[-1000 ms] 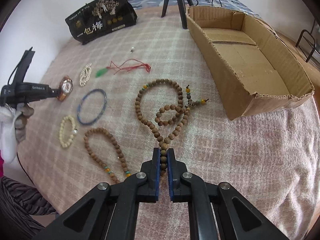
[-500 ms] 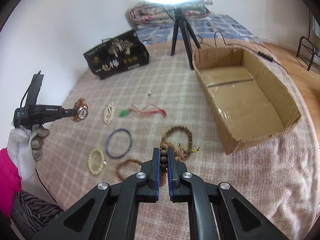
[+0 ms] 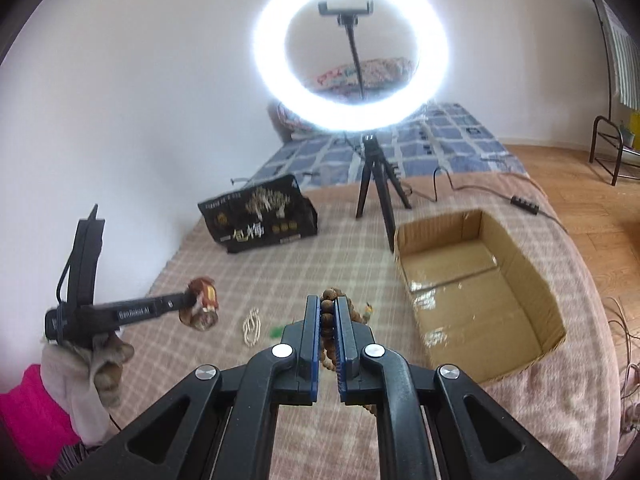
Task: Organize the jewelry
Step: 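Lift the mala with the right gripper while the left gripper grasps the leather-strap watch, then carry mala and watch into the cardboard box and open both grippers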
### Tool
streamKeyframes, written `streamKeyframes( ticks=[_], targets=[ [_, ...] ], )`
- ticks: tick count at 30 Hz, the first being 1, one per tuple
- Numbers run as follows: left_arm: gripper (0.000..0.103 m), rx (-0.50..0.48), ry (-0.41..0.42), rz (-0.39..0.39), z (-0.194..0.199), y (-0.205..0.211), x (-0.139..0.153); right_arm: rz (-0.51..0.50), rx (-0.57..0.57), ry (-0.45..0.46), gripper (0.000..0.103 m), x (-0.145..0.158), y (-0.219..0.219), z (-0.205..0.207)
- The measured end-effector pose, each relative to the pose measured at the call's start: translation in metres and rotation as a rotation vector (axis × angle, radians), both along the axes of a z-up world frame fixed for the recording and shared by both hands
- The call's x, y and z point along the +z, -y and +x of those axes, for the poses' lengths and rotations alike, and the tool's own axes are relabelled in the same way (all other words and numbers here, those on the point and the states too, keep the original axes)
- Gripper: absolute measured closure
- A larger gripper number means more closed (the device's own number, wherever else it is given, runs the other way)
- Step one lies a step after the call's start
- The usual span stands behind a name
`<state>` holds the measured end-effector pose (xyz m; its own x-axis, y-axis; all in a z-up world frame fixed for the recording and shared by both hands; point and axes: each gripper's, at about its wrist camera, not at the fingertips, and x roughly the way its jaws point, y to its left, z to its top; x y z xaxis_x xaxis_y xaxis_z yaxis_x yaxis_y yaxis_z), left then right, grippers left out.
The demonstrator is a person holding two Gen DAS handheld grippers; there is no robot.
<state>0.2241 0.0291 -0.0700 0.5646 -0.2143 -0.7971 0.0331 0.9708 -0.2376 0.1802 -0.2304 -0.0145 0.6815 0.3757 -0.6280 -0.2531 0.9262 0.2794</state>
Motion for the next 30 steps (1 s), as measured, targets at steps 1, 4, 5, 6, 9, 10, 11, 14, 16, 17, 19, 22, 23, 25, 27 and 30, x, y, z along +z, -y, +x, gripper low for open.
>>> streamKeyframes(
  ticks=[1, 4, 5, 6, 9, 10, 11, 14, 16, 17, 19, 22, 23, 25, 27, 30],
  targets=[
    [0.1, -0.014, 0.009, 0.003, 0.0, 0.007, 0.004, 0.004, -0.006, 0.008, 0.099, 0.004, 0.003, 0.001],
    [0.1, -0.049, 0.023, -0.001, 0.006, 0.024, 0.012, 0.002, -0.033, 0.034, 0.099, 0.015, 0.013, 0.009],
    [0.1, -0.059, 0.028, 0.001, 0.008, 0.029, 0.014, 0.002, -0.044, 0.04, 0.099, 0.017, 0.018, 0.012],
    [0.1, -0.066, 0.031, 0.002, 0.012, 0.034, 0.014, 0.004, -0.054, 0.043, 0.099, 0.019, 0.023, 0.015],
    [0.1, -0.092, 0.034, 0.001, 0.022, 0.05, 0.017, -0.005, -0.078, 0.051, 0.099, 0.021, 0.036, 0.022],
    [0.1, -0.104, 0.035, 0.002, 0.026, 0.056, 0.017, -0.011, -0.087, 0.057, 0.099, 0.022, 0.039, 0.024],
    [0.1, -0.115, 0.036, 0.004, 0.03, 0.062, 0.017, -0.021, -0.096, 0.06, 0.099, 0.023, 0.043, 0.026],
    [0.1, -0.147, 0.037, 0.008, 0.041, 0.083, 0.016, -0.033, -0.122, 0.059, 0.099, 0.023, 0.056, 0.031],
    [0.1, -0.165, 0.041, 0.011, 0.048, 0.096, 0.015, -0.039, -0.14, 0.056, 0.099, 0.022, 0.065, 0.033],
    [0.1, -0.176, 0.042, 0.016, 0.052, 0.103, 0.014, -0.043, -0.147, 0.054, 0.099, 0.022, 0.069, 0.034],
    [0.1, -0.191, 0.041, 0.025, 0.061, 0.118, 0.011, -0.048, -0.163, 0.048, 0.099, 0.019, 0.078, 0.037],
    [0.1, -0.209, 0.037, 0.032, 0.074, 0.136, 0.004, -0.063, -0.181, 0.031, 0.099, 0.011, 0.088, 0.043],
    [0.1, -0.212, 0.034, 0.033, 0.078, 0.141, 0.002, -0.067, -0.185, 0.022, 0.099, 0.008, 0.091, 0.045],
    [0.1, -0.219, 0.024, 0.032, 0.087, 0.15, -0.005, -0.073, -0.19, 0.004, 0.099, 0.001, 0.096, 0.048],
    [0.1, -0.225, 0.015, 0.035, 0.096, 0.16, -0.011, -0.074, -0.193, -0.016, 0.099, -0.006, 0.1, 0.051],
    [0.1, -0.227, 0.011, 0.045, 0.106, 0.173, -0.018, -0.086, -0.195, -0.047, 0.099, -0.017, 0.105, 0.055]
  ],
)
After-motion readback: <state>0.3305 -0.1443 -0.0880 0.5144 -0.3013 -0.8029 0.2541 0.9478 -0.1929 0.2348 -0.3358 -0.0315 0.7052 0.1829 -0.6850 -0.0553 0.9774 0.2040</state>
